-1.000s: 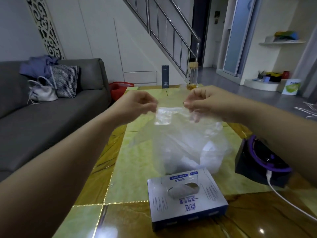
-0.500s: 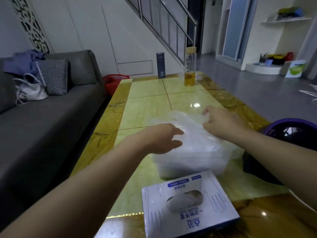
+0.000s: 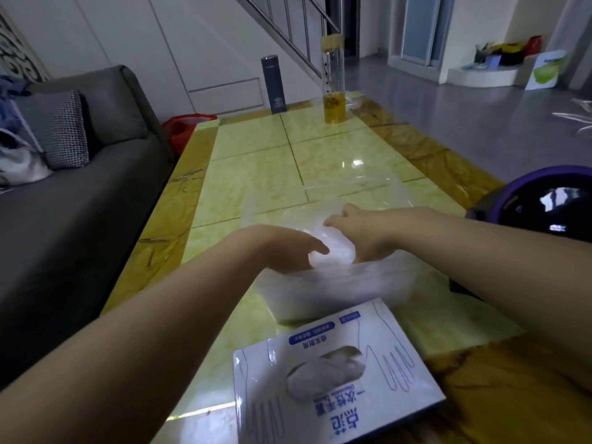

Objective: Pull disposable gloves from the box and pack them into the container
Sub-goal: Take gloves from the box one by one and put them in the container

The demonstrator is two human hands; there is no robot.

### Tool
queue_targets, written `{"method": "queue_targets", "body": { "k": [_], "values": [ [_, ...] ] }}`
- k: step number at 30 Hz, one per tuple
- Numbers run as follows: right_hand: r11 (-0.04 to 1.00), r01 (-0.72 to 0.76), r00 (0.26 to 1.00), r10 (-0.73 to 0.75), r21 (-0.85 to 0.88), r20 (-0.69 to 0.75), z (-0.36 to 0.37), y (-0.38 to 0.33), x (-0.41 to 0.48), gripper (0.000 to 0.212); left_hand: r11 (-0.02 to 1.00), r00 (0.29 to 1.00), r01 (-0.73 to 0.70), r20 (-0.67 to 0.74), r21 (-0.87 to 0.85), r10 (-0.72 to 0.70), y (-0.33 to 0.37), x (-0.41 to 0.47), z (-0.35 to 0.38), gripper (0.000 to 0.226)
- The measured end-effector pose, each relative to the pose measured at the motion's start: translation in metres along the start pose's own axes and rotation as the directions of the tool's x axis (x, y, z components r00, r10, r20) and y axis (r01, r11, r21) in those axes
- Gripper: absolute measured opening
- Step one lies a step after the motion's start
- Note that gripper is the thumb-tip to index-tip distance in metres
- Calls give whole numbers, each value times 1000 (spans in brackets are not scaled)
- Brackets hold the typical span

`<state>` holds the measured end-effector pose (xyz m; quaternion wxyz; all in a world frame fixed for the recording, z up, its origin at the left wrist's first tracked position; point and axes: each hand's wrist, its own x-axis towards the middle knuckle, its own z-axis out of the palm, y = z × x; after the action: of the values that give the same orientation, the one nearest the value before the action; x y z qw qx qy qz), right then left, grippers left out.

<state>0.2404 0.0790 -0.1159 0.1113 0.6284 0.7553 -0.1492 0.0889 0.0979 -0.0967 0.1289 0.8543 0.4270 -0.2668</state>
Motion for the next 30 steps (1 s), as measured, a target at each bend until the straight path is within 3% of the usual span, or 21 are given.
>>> {"method": "queue_targets", "body": {
  "k": [4, 7, 9, 13, 16, 19, 21, 23, 25, 27, 28, 30],
  "values": [
    [999, -32, 994, 30, 9, 108, 7, 8, 11, 96, 996, 987, 84, 137, -22, -80, -2, 21, 10, 50],
    [999, -43, 984, 48, -33, 169, 8, 9, 16, 96, 980, 986, 134, 115, -144, -118, -3, 30, 15, 61],
    [996, -37, 979, 53, -85, 197, 7, 7, 19, 96, 993, 989, 100, 110, -57, -94, -5, 32, 17, 64],
    [996, -36, 977, 52, -78, 206, 9, 4, 18, 102, 994, 998, 53, 23, -92, -51, -4, 16, 15, 55],
    [1000, 0, 1000, 1, -21, 24, 0, 1, -2, 83, 985, 965, -75, -261, -156, 33, -6, -18, 0, 53],
    [997, 67, 947, -57, 22, -317, -16, -6, -41, 58, 940, 794, -259, -603, -224, 75, -3, -59, -2, 36],
    [980, 188, 837, -129, 59, -532, -20, -20, -71, 37, 898, 729, -350, -680, -266, 83, 3, -87, 11, 21],
    [946, 311, 779, -202, 86, -593, -15, -34, -100, 17, 898, 752, -352, -651, -266, 102, 9, -107, 31, 9],
    [936, 340, 840, -258, 91, -477, 4, -47, -121, 14, 928, 834, -282, -540, -244, 112, 16, -117, 57, 17],
    [950, 307, 917, -278, 63, -286, 29, -54, -128, 25, 961, 906, -185, -414, -204, 86, 21, -116, 80, 29],
    [958, 281, 941, -266, 46, -207, 40, -54, -125, 34, 974, 918, -148, -390, -173, 70, 22, -111, 89, 28],
    [972, 234, 967, -228, 39, -112, 56, -54, -122, 48, 969, 880, -151, -473, -196, 42, 27, -106, 103, 18]
  ]
}}
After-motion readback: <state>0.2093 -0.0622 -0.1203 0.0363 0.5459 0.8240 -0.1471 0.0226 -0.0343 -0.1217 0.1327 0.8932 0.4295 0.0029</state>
